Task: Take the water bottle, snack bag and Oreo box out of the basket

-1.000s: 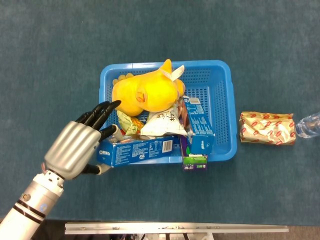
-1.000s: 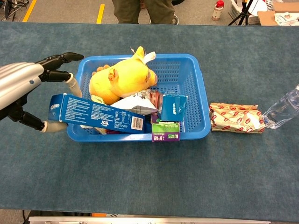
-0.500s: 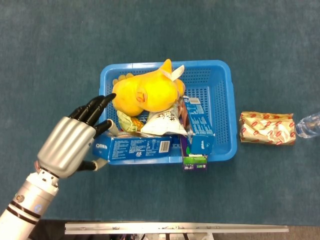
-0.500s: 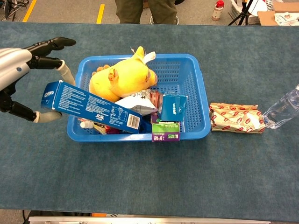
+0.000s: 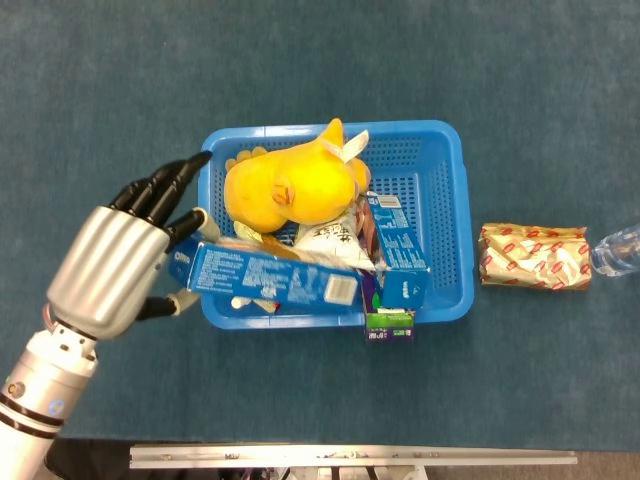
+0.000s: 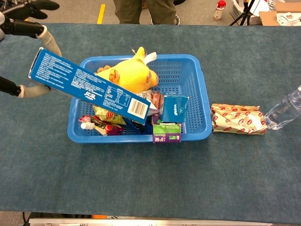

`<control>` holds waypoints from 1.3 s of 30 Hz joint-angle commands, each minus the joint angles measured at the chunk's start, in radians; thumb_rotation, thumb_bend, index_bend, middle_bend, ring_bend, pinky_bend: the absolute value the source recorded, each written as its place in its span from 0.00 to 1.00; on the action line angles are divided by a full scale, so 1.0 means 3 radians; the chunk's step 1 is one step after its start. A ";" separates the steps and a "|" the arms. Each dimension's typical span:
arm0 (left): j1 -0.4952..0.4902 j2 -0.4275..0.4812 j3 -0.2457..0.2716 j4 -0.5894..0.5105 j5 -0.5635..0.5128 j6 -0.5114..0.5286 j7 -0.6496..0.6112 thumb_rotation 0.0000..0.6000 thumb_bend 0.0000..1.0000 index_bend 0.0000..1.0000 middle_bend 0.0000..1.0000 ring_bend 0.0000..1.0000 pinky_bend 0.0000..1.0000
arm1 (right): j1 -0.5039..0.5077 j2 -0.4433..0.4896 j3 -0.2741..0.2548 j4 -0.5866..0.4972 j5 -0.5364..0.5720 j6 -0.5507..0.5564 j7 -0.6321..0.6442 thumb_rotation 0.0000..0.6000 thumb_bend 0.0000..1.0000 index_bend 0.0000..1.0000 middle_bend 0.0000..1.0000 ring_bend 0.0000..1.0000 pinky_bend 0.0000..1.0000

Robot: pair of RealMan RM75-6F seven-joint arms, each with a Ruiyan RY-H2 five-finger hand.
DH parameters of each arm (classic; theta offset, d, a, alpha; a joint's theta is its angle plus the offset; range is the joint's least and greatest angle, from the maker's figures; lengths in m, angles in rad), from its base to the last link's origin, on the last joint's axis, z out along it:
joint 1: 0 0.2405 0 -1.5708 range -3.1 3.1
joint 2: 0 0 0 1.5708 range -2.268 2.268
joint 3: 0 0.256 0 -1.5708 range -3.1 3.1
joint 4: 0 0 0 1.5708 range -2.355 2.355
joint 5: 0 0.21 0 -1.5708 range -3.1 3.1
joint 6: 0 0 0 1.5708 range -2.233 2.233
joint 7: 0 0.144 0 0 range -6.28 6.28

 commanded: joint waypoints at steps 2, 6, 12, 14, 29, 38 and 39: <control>0.0002 0.0046 -0.0057 0.0000 0.0004 0.0052 0.0026 1.00 0.17 0.76 0.05 0.11 0.25 | -0.0003 0.0003 0.0000 0.0001 0.0002 0.0003 0.0001 1.00 0.00 0.33 0.34 0.33 0.30; 0.0023 0.0101 -0.0145 0.0000 0.0023 0.0174 0.0129 1.00 0.17 0.77 0.05 0.11 0.25 | -0.0007 0.0008 0.0000 0.0002 0.0003 0.0003 0.0008 1.00 0.00 0.33 0.34 0.33 0.30; 0.0097 0.0191 -0.0263 0.0009 -0.0045 0.0396 0.0334 1.00 0.17 0.77 0.05 0.11 0.25 | -0.0009 0.0005 -0.0003 0.0002 0.0001 0.0001 0.0009 1.00 0.00 0.33 0.34 0.33 0.30; 0.0123 0.0217 -0.0303 0.0027 -0.0096 0.0469 0.0355 1.00 0.17 0.77 0.05 0.11 0.25 | -0.0009 0.0002 -0.0005 0.0002 0.0000 0.0000 0.0004 1.00 0.00 0.33 0.34 0.33 0.30; 0.0370 0.0283 -0.0334 0.0581 -0.0484 0.0807 0.0423 1.00 0.17 0.75 0.05 0.11 0.25 | -0.0012 -0.0052 -0.0030 0.0052 0.0025 -0.0031 -0.0002 1.00 0.00 0.33 0.34 0.33 0.30; 0.0466 0.0150 -0.0293 0.0953 -0.0795 0.0844 0.0571 1.00 0.17 0.53 0.02 0.10 0.25 | -0.0020 -0.0065 -0.0036 0.0067 0.0037 -0.0031 -0.0025 1.00 0.00 0.33 0.34 0.33 0.30; 0.0474 0.0146 -0.0287 0.0964 -0.0819 0.0840 0.0571 1.00 0.17 0.48 0.01 0.10 0.25 | -0.0021 -0.0067 -0.0038 0.0068 0.0038 -0.0032 -0.0027 1.00 0.00 0.33 0.34 0.33 0.30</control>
